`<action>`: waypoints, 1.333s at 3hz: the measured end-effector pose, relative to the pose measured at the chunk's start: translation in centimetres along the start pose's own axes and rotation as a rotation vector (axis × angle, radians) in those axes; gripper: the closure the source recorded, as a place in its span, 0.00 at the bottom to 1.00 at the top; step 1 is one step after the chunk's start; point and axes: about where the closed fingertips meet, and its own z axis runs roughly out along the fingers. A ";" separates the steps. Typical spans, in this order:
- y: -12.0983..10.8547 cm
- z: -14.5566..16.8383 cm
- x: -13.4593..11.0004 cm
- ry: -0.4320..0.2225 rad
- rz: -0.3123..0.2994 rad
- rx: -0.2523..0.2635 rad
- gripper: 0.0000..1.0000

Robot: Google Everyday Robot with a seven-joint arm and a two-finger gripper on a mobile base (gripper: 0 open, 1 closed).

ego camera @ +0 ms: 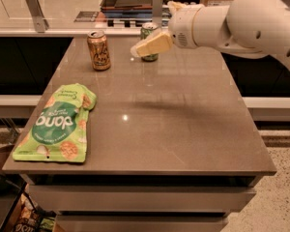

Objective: Knock orange can over

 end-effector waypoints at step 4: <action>2.2 8.5 1.4 -0.119 0.108 -0.083 0.00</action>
Offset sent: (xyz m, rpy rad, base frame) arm 0.0113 0.0241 -0.0055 0.0615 -0.0250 0.0068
